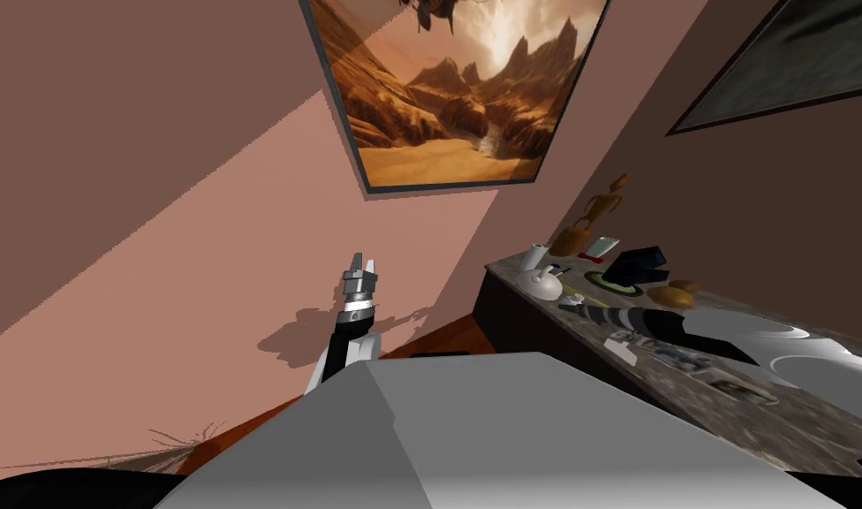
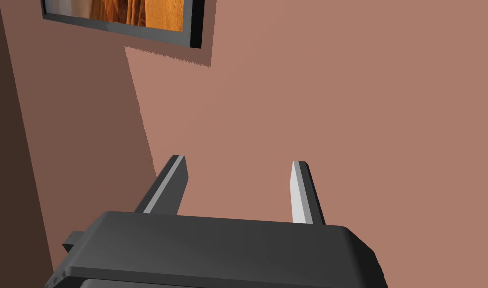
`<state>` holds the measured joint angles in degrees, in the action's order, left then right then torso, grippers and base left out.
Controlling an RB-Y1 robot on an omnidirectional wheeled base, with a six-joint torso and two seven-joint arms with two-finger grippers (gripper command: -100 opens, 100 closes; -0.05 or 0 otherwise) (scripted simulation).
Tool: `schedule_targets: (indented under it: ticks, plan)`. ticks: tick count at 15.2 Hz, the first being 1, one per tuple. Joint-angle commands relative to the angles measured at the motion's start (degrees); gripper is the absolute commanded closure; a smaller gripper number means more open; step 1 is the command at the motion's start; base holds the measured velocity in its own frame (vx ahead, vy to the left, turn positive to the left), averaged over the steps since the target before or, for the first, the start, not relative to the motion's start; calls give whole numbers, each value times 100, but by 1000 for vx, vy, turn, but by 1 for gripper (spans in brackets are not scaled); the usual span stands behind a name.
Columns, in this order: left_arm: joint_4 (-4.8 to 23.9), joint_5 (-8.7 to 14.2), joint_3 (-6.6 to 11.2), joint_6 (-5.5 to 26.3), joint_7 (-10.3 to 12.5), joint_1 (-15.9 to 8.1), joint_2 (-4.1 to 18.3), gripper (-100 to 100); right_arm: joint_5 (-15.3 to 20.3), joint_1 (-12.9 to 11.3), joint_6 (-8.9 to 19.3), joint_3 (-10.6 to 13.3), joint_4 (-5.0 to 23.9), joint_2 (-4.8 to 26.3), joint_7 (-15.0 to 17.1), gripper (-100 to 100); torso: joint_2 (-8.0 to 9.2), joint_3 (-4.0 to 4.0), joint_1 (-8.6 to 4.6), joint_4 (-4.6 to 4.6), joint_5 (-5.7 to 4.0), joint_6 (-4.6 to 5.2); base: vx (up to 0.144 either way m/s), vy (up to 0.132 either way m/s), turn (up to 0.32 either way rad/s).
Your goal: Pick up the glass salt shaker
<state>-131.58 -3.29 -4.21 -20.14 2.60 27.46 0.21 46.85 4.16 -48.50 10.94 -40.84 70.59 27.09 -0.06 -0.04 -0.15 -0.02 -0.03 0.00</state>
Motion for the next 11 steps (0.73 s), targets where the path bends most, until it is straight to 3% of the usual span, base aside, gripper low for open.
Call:
schedule_targets:
  ticks: [1, 4, 8, 10, 11]
  plan:
    - [0, 0, 0, 0, 0, 0, 0, 0, 166, -1, -65, 91, 286, 164, 94, -100, 0, 0, 0, 0, 0, 0, -12, 21, 324]
    - [0, 0, 1, 0, 0, 1, 0, 0, 166, -1, -65, 91, 293, 164, 94, -100, 1, 1, 1, 1, 1, 6, -7, 11, 57]
    - [0, 0, 0, 0, 0, 0, 0, 0, 392, -53, -175, 228, 725, 349, 191, -100, -3, -1, 3, 0, 2, -2, -4, 16, 188]
    - [0, 0, 0, 0, 0, 0, 0, 0, 576, -91, -263, 345, 1073, 486, 269, -100, -4, -2, 3, 0, 0, -1, -2, 22, 245]
    - [0, 0, 0, 0, 0, 0, 0, 0, 576, -91, -263, 345, 1073, 486, 269, -100, -5, -3, 5, -1, 2, -3, 1, 22, 200]
